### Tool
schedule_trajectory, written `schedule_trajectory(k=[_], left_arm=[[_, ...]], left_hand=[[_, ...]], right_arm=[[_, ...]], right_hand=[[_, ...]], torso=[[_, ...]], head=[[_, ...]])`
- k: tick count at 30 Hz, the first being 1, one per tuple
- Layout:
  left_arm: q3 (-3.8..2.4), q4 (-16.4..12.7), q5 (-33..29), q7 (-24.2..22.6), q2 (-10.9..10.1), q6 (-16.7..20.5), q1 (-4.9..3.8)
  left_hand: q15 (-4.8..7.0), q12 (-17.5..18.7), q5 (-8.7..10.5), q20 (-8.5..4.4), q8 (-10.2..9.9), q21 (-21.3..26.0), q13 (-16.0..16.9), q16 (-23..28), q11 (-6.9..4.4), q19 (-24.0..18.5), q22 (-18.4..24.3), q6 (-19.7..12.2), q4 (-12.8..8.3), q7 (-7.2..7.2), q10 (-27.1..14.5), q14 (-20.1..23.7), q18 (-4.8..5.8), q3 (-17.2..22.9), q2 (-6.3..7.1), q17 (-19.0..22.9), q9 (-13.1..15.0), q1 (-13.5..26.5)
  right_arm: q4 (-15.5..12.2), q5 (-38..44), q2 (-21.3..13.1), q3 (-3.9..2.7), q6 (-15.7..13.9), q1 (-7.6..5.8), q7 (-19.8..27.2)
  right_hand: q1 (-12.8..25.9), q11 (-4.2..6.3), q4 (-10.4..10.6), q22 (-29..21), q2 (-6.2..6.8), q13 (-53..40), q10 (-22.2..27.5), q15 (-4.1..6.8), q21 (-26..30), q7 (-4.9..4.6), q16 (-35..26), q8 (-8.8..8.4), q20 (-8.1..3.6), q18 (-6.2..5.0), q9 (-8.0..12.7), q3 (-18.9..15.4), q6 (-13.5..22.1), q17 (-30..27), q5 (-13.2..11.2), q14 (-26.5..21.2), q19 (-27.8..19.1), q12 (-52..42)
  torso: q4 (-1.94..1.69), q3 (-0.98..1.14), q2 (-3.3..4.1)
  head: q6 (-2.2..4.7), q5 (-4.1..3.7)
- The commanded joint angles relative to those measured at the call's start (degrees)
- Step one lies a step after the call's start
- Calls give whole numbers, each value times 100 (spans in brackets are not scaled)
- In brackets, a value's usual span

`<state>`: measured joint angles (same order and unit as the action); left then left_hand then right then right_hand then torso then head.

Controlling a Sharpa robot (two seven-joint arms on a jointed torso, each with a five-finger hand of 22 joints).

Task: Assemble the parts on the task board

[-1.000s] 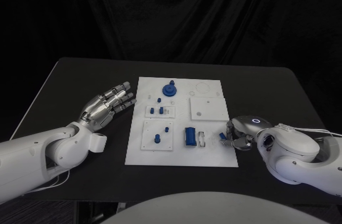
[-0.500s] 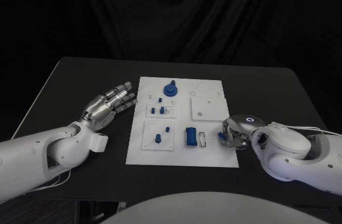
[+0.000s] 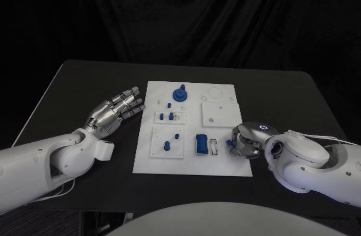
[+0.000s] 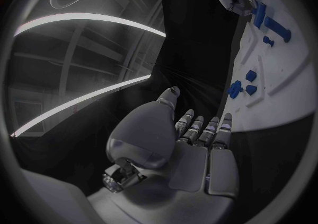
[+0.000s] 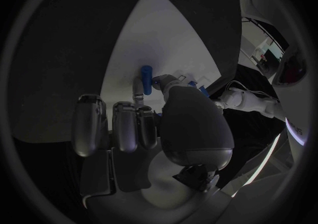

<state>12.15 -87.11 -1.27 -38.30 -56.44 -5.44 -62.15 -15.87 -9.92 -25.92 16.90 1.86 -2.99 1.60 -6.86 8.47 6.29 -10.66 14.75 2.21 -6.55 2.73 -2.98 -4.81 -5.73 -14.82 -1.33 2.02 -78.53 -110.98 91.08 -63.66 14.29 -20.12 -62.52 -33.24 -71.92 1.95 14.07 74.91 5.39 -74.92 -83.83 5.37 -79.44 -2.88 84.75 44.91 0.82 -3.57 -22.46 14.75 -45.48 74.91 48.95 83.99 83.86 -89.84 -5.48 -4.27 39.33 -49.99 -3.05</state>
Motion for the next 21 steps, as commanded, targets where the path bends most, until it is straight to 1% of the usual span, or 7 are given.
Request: schedule_trajectory(k=[1,6,10,13,15,19,21], left_arm=[[-5,-12,-12,-43,3,-80,10],[-5,-11,-12,-37,-4,-75,13],[-5,-12,-12,-32,-2,-74,14],[-5,-12,-12,-27,3,-72,15],[-5,-12,-12,-25,4,-72,15],[-5,-16,-12,-22,5,-67,15],[-5,-17,-12,-20,5,-66,15]], left_hand=[[-23,-10,-23,5,31,-23,6,-19,-7,39,5,13,-3,-36,7,33,107,42,-4,-5,6,45],[-23,-10,-32,5,31,-23,6,-22,-6,40,4,16,-3,-39,6,33,108,52,-11,-5,6,46],[-23,-10,-32,5,31,-23,6,-22,-6,40,4,16,-3,-39,6,33,108,52,-11,-5,6,46],[-23,-10,-32,5,31,-23,6,-22,-6,40,4,16,-3,-39,6,33,108,52,-11,-5,6,46],[-23,-10,-32,5,31,-23,6,-22,-6,40,4,16,-3,-39,6,33,108,52,-11,-5,6,46],[-23,-14,-43,5,31,-24,7,-25,-8,43,2,17,-4,-41,7,33,108,61,-13,-6,6,48],[-23,-14,-43,5,31,-24,7,-25,-8,43,2,17,-4,-41,7,33,108,61,-13,-6,6,48]], right_arm=[[-40,-1141,-8,1,-833,14,700],[-95,-2065,13,0,-1308,14,1237],[-98,-2565,39,0,-1468,15,1469],[-70,-2793,67,0,-1486,15,1558],[-46,-2857,85,0,-1466,15,1572],[8,-2931,124,0,-1342,15,1523],[28,-2944,141,0,-1269,15,1481]], right_hand=[[118,41,13,1173,8,-1508,-617,56,-14,112,20,-12,-47,101,-76,66,-156,331,76,397,275,-16],[203,50,58,1185,-13,-1508,-617,62,-57,120,45,-38,-54,110,-130,96,-191,375,104,408,291,-16],[287,56,106,1185,-42,-1508,-617,67,-64,126,49,-53,-59,110,-185,106,-212,374,31,410,293,-16],[323,56,123,1182,-44,-1508,-617,68,-60,126,40,-70,-60,108,-212,107,-205,349,-30,405,291,-16],[342,57,131,1179,-49,-1508,-617,68,-51,127,34,-80,-61,106,-231,110,-205,334,-71,402,288,-16],[379,52,146,1177,-52,-1508,-617,66,-47,122,28,-115,-60,104,-264,112,-186,320,-173,398,284,-16],[415,46,162,1172,-60,-1508,-617,61,-37,115,18,-150,-57,102,-293,106,-172,296,-329,392,278,-16]], torso=[[15,-1,2],[9,4,5],[-7,2,1],[-18,3,5],[-6,3,6],[0,-4,4],[-2,-8,4]], head=[[-1,20],[-1,13],[-1,-2],[-1,-8],[-1,0],[-1,8],[-1,4]])
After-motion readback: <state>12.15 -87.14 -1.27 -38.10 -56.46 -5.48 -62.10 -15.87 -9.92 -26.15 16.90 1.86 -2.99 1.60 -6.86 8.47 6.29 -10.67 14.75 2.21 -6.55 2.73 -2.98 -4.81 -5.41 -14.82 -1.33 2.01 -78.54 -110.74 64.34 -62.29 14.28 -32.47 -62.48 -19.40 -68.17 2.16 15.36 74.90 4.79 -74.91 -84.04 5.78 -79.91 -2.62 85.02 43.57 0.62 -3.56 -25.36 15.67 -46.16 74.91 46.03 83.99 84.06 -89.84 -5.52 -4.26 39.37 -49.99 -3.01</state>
